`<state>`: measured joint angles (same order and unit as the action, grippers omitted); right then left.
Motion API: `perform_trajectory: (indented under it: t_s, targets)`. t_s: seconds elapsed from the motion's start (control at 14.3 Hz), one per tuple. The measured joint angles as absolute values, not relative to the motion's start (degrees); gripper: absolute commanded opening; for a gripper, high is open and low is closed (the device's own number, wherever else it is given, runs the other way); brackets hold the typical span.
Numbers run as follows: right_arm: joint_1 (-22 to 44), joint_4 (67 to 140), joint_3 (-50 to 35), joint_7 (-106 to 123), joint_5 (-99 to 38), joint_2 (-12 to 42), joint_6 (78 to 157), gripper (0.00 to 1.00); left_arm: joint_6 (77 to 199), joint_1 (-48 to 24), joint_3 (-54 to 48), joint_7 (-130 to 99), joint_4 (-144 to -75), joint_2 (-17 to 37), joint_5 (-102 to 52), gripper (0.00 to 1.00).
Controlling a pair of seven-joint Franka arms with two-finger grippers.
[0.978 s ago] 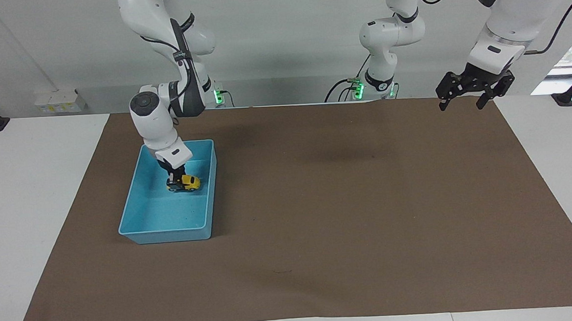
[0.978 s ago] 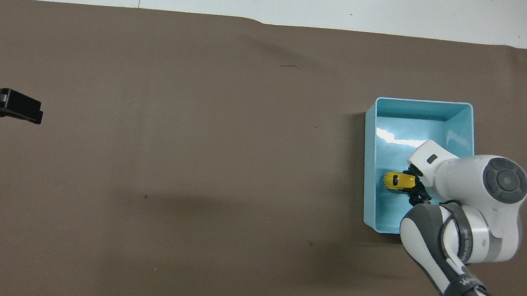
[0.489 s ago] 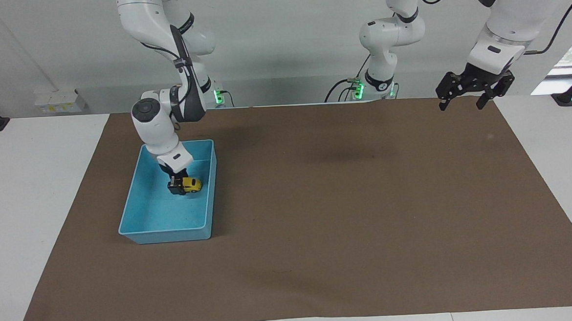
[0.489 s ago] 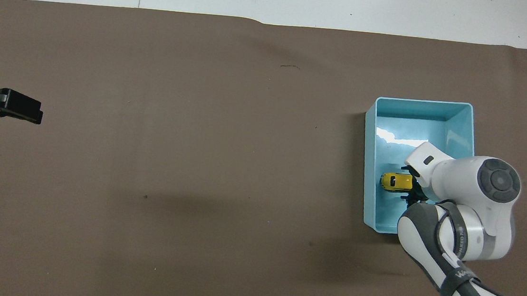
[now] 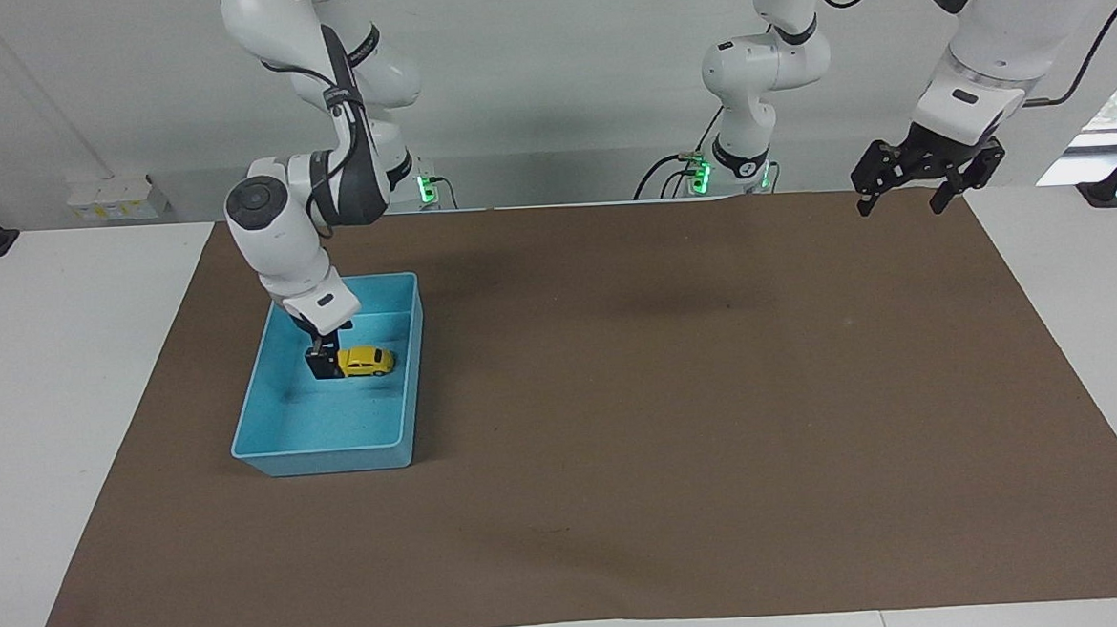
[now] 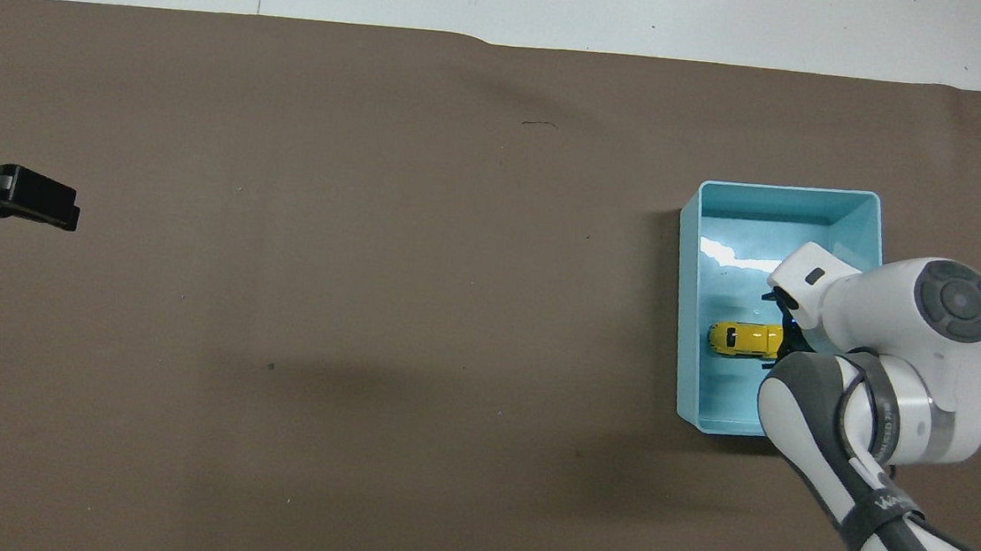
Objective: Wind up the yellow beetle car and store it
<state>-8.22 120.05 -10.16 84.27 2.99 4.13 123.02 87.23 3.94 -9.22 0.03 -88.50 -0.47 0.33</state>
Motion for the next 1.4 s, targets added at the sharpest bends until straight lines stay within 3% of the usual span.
perform_trajectory:
  t_s: [0.63, 1.4]
  targets:
    - [-6.7, 106.1, -11.4, 57.4, 1.3, 0.3, 105.7, 1.0, 87.2, 3.9, -9.2, 0.0, -88.5, -0.5, 0.3, 1.0]
    - [-3.4, 102.3, -12.8, 5.0, -2.7, -6.3, 95.8, 1.0, 87.2, 3.9, -9.2, 0.0, -88.5, -0.5, 0.3, 1.0]
